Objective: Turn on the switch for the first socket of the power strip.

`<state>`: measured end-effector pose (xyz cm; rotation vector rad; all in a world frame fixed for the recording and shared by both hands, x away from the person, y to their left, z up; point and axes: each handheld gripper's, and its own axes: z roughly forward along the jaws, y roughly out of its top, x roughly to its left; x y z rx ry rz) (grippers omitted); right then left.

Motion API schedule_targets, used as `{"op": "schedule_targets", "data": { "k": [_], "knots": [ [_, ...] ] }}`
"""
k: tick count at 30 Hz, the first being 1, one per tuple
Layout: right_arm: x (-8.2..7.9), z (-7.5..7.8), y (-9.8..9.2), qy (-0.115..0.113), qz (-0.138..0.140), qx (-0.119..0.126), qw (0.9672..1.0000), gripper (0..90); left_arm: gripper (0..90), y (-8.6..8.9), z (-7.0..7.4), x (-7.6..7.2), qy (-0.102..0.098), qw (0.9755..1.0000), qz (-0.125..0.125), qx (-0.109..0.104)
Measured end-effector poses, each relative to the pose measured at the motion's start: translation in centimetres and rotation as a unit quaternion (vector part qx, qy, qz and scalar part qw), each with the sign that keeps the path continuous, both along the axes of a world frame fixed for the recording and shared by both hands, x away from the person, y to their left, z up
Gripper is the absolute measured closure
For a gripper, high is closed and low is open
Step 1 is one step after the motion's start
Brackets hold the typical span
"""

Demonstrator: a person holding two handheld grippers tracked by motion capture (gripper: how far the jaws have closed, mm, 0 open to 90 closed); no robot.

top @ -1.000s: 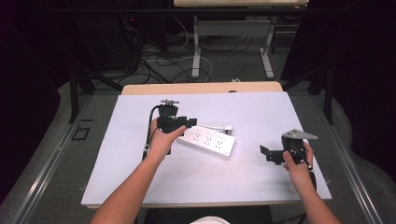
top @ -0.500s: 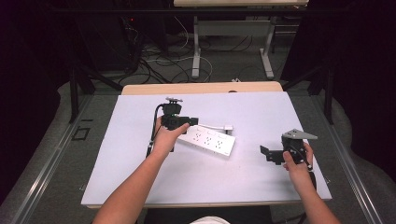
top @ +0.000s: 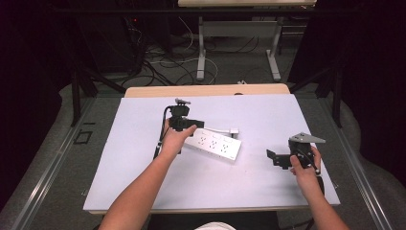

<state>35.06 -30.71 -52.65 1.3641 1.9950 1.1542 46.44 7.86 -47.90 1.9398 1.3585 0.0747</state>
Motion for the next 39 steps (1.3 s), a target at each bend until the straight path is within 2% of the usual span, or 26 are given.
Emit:
{"op": "schedule_targets", "data": {
  "k": [18,28,39],
  "knots": [
    [0.1,-0.1,0.0,0.002,0.001,0.005,1.0000,0.0,64.3,-0.2,-2.2,1.7,0.037,0.9991,0.014,0.016],
    [0.1,-0.2,-0.1,0.005,0.000,0.009,0.9999,0.0,71.7,-0.6,-3.0,2.2,0.041,0.9986,0.007,0.032],
    [0.1,-0.2,0.0,0.006,0.000,0.007,1.0000,0.0,78.2,-1.4,-3.6,2.3,0.041,0.9985,0.002,0.037]
  ]
}}
